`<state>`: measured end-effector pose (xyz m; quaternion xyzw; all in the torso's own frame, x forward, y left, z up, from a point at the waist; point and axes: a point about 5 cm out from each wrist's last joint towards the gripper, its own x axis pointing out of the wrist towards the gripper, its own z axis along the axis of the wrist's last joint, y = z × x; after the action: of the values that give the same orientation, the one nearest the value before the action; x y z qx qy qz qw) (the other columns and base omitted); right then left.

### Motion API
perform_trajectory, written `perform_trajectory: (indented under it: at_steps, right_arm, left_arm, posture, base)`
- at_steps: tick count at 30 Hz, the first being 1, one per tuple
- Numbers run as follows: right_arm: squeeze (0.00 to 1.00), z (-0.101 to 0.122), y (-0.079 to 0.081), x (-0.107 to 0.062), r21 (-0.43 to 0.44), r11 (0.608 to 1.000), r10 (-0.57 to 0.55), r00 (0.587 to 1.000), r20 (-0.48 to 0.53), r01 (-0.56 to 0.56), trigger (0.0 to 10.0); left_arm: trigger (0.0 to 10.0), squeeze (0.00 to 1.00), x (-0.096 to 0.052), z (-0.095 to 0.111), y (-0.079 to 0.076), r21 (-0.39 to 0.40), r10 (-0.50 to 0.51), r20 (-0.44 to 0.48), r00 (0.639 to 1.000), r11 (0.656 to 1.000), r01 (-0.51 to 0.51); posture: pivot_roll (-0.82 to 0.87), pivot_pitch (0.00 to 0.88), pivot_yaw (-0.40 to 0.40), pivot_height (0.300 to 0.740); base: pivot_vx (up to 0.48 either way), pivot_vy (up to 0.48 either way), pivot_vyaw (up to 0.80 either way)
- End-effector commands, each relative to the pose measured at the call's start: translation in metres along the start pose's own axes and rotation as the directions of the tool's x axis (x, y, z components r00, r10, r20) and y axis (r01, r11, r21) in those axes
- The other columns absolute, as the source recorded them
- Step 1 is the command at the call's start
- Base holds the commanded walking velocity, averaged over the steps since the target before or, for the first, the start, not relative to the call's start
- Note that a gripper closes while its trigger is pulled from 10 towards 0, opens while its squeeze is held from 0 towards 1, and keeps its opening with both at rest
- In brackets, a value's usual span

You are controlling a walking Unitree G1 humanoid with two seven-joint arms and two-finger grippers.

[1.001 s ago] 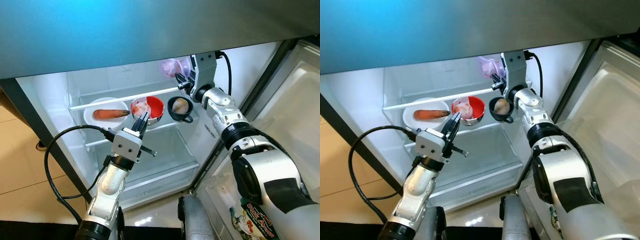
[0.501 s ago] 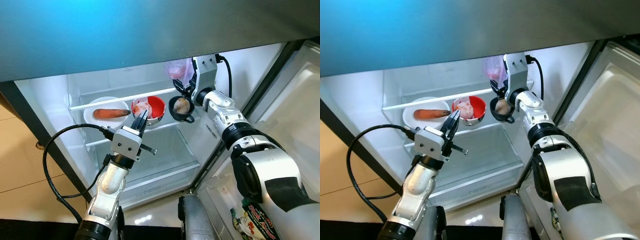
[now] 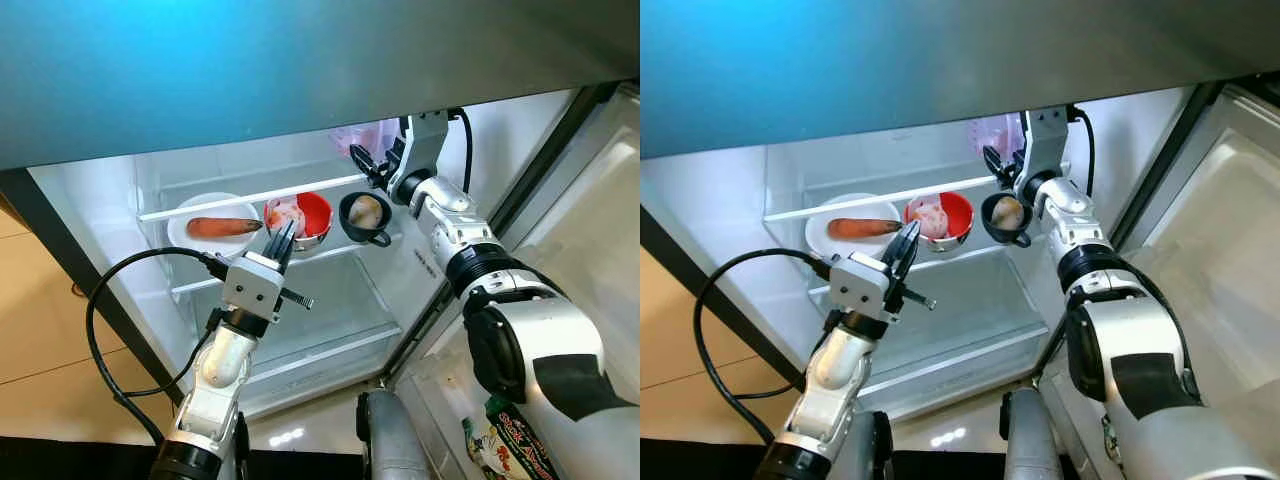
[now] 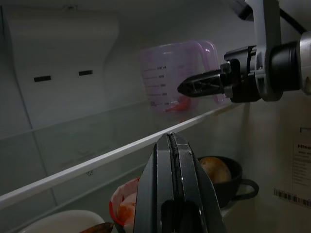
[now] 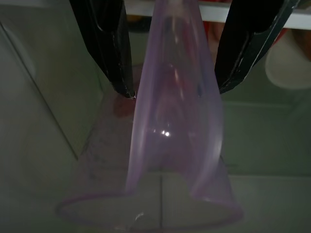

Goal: Restocking fridge

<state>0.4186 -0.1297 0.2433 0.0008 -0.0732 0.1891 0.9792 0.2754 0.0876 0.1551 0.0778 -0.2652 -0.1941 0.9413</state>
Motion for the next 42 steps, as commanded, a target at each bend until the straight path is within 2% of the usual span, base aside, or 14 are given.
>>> perform_trajectory:
  at_steps: [1, 8, 14, 18, 21, 25, 28, 34, 38, 42]
  right_arm:
    - [0.00, -0.013, -0.019, -0.013, 0.017, 0.999, -0.046, 0.999, -0.017, 0.047, 10.0]
    - [0.00, -0.055, -0.023, -0.038, -0.013, 1.000, -0.022, 0.994, -0.103, 0.021, 10.0]
    - [0.00, -0.071, -0.028, -0.050, -0.010, 0.999, -0.050, 0.989, -0.137, 0.049, 10.0]
    - [0.00, -0.085, -0.036, -0.066, -0.025, 0.996, -0.087, 0.983, -0.159, 0.084, 10.0]
    - [0.00, -0.085, -0.039, -0.070, -0.013, 0.995, -0.100, 0.985, -0.139, 0.099, 10.0]
    - [0.00, -0.071, -0.046, -0.072, 0.091, 0.991, -0.096, 0.995, -0.028, 0.098, 10.0]
    - [0.00, -0.069, -0.047, -0.073, 0.098, 0.991, -0.092, 0.995, -0.021, 0.094, 10.0]
    - [0.00, -0.069, -0.056, -0.089, 0.153, 0.985, -0.076, 0.997, 0.002, 0.074, 10.0]
    - [0.00, -0.071, -0.049, -0.106, 0.185, 0.983, 0.006, 0.999, 0.031, -0.012, 10.0]
    - [0.00, -0.069, -0.035, -0.118, 0.199, 0.973, 0.111, 0.992, 0.052, -0.119, 10.0]
  left_arm:
    - [10.0, 0.00, -0.006, -0.003, -0.002, -0.017, -0.012, -0.025, 1.000, 1.000, 0.011]
    - [10.0, 0.00, -0.011, -0.012, -0.007, -0.042, -0.051, -0.074, 0.996, 0.998, 0.048]
    - [10.0, 0.00, -0.013, -0.015, -0.009, -0.047, -0.063, -0.088, 0.994, 0.997, 0.059]
    - [10.0, 0.00, -0.015, -0.017, -0.010, -0.056, -0.071, -0.101, 0.992, 0.996, 0.065]
    - [10.0, 0.00, -0.016, -0.017, -0.009, -0.058, -0.070, -0.103, 0.992, 0.996, 0.065]
    - [10.0, 0.00, -0.016, -0.017, -0.008, -0.057, -0.069, -0.102, 0.992, 0.996, 0.064]
    - [10.0, 0.00, -0.015, -0.017, -0.008, -0.057, -0.069, -0.102, 0.992, 0.996, 0.063]
    - [10.0, 0.00, -0.016, -0.016, -0.006, -0.057, -0.061, -0.098, 0.993, 0.997, 0.055]
    - [10.0, 0.00, -0.018, -0.016, -0.006, -0.060, -0.057, -0.099, 0.993, 0.997, 0.052]
    - [10.0, 0.00, -0.018, -0.016, -0.006, -0.062, -0.060, -0.099, 0.993, 0.997, 0.054]
  posture:
    - [-0.13, 0.153, -0.061, 0.601]
    - [-0.13, 0.155, -0.050, 0.601]
    - [-0.14, 0.155, -0.050, 0.601]
    - [-0.13, 0.156, -0.044, 0.601]
    - [-0.13, 0.155, -0.043, 0.601]
    - [-0.13, 0.155, -0.041, 0.601]
    - [-0.13, 0.155, -0.041, 0.601]
    - [-0.13, 0.152, -0.048, 0.601]
    - [-0.14, 0.155, -0.043, 0.601]
    - [-0.14, 0.155, -0.039, 0.601]
  base:
    - [0.000, 0.000, 0.00]
    - [0.000, 0.000, 0.00]
    - [0.000, 0.000, 0.00]
    - [0.000, 0.000, 0.00]
    - [0.000, 0.000, 0.00]
    - [0.000, 0.000, 0.00]
    - [0.000, 0.000, 0.00]
    - [0.000, 0.000, 0.00]
    - [0.000, 0.000, 0.00]
    - [0.000, 0.000, 0.00]
